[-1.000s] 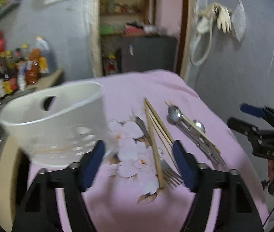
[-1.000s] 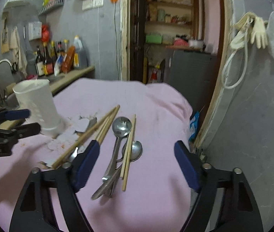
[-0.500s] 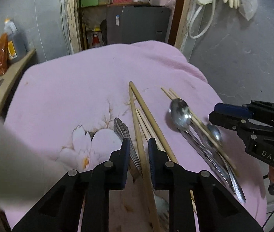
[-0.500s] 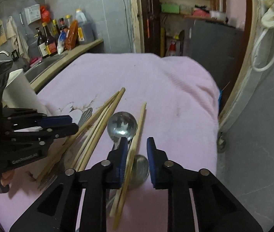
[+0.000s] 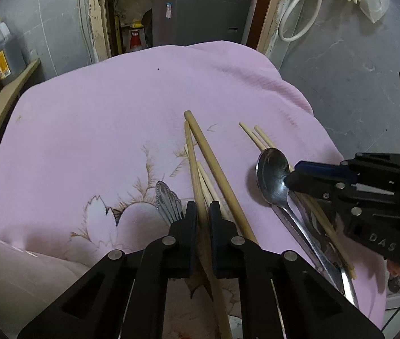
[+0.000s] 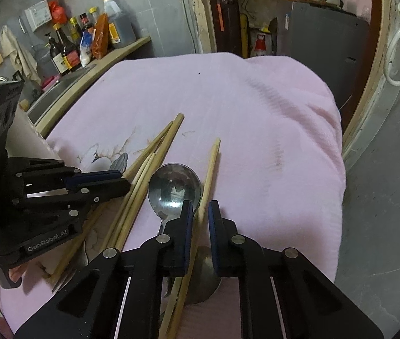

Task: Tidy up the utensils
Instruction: 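Grasp a wooden chopstick with the left tool while the right tool grasps another chopstick, then lift both held chopsticks and carry them over the white caddy with both tools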

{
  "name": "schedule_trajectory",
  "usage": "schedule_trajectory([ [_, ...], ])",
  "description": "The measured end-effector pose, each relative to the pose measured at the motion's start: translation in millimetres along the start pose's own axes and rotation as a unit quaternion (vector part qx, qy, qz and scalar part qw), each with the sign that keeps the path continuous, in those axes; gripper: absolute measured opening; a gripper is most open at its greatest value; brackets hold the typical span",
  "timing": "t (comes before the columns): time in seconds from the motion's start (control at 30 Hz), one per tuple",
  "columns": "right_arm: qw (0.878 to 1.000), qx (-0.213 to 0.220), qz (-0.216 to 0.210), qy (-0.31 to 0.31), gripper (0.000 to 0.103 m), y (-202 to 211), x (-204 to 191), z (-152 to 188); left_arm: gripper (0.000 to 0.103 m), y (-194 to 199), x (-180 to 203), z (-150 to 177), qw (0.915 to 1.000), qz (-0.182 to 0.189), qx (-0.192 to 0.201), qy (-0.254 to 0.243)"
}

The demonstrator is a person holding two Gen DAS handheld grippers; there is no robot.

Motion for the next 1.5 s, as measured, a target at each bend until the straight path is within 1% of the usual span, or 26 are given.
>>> schedule_trajectory([
  [0.17, 0.999, -0.008, -0.023, -0.026, 0.008, -3.3, 4.1, -3.1, 0.006, 0.5, 3.1, 1.0, 0.9998, 0.013, -0.014, 0.011],
  [0.37, 0.993, -0.028, -0.077, -0.088, 0.006, -8.0, 10.8, -3.2, 0.006, -2.3, 7.5, 5.2, 0.9979, 0.039, -0.044, 0.028],
  [0.5, 0.991, -0.015, -0.086, -0.1, 0.005, 0.7, 10.2, -1.7, 0.004, 2.8, 11.1, 7.3, 0.9967, 0.055, -0.042, 0.043],
  [0.63, 0.992, 0.011, -0.078, -0.095, 0.004, 13.3, 11.5, 2.0, 0.004, 13.7, 12.6, 12.0, 0.9964, 0.063, -0.024, 0.052],
  [0.73, 0.992, 0.033, -0.076, -0.095, 0.004, 21.8, 11.2, 6.0, 0.004, 26.9, 11.5, 15.8, 0.9957, 0.068, -0.002, 0.063],
  [0.8, 0.993, 0.063, -0.062, -0.084, 0.003, 30.8, 7.4, 6.8, 0.004, 39.1, 10.2, 20.9, 0.9951, 0.068, 0.021, 0.068],
  [0.87, 0.992, 0.097, -0.049, -0.067, 0.003, 43.2, -0.4, 7.0, 0.004, 52.2, 11.1, 25.1, 0.9943, 0.064, 0.056, 0.065],
  [0.93, 0.988, 0.139, -0.045, -0.055, 0.003, 60.2, -9.5, 9.3, 0.004, 64.4, 11.3, 27.8, 0.9922, 0.057, 0.091, 0.064],
  [0.97, 0.985, 0.161, -0.041, -0.049, 0.003, 68.6, -14.3, 10.3, 0.004, 74.3, 11.4, 30.1, 0.99, 0.054, 0.114, 0.063],
  [1.0, 0.983, 0.175, -0.038, -0.047, 0.003, 72.7, -17.5, 10.4, 0.004, 80.6, 11.7, 31.8, 0.9882, 0.054, 0.129, 0.063],
  [1.07, 0.976, 0.211, -0.029, -0.041, 0.003, 85.4, -24.2, 11.5, 0.004, 95.5, 13.4, 32.6, 0.9829, 0.051, 0.164, 0.067],
  [1.13, 0.966, 0.252, -0.03, -0.04, 0.003, 100.0, -31.3, 8.4, 0.004, 111.0, 12.9, 32.3, 0.9767, 0.051, 0.197, 0.069],
  [1.17, 0.962, 0.269, -0.029, -0.04, 0.003, 107.6, -33.5, 5.8, 0.004, 122.8, 11.9, 30.7, 0.9712, 0.051, 0.221, 0.072],
  [1.23, 0.948, 0.316, -0.025, -0.036, 0.003, 126.1, -43.2, -4.1, 0.004, 145.1, 7.4, 29.9, 0.9615, 0.052, 0.258, 0.079],
  [1.27, 0.942, 0.332, -0.024, -0.035, 0.003, 133.5, -44.9, -7.2, 0.004, 158.2, 4.7, 25.4, 0.9535, 0.052, 0.284, 0.086],
  [1.33, 0.927, 0.374, -0.018, -0.026, 0.003, 150.8, -57.7, -17.4, 0.004, 181.0, -1.9, 19.2, 0.9401, 0.045, 0.325, 0.092],
  [1.37, 0.921, 0.388, -0.015, -0.022, 0.003, 156.1, -63.6, -22.0, 0.004, 194.6, -6.5, 18.7, 0.9316, 0.035, 0.35, 0.092],
  [1.4, 0.91, 0.413, -0.011, -0.015, 0.003, 165.5, -73.9, -28.5, 0.004, 207.4, -11.9, 19.4, 0.923, 0.023, 0.373, 0.093],
  [1.47, 0.896, 0.444, -0.01, -0.007, 0.003, 176.0, -88.9, -37.2, 0.004, 233.2, -23.3, 17.1, 0.9065, 0.005, 0.411, 0.098],
  [1.5, 0.888, 0.46, -0.01, -0.001, 0.003, 181.1, -98.4, -43.4, 0.004, 241.7, -28.2, 16.3, 0.9006, -0.002, 0.423, 0.1],
])
Point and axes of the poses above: each gripper's, at about its wrist camera, not at the fingertips, and y roughly against the way its jaws point, x to its right, z to its underside, the point moved 10 cm from there along -y, roughly the way its jaws point, and after that the axes turned 5 degrees about -x, right-handed, at the moved point
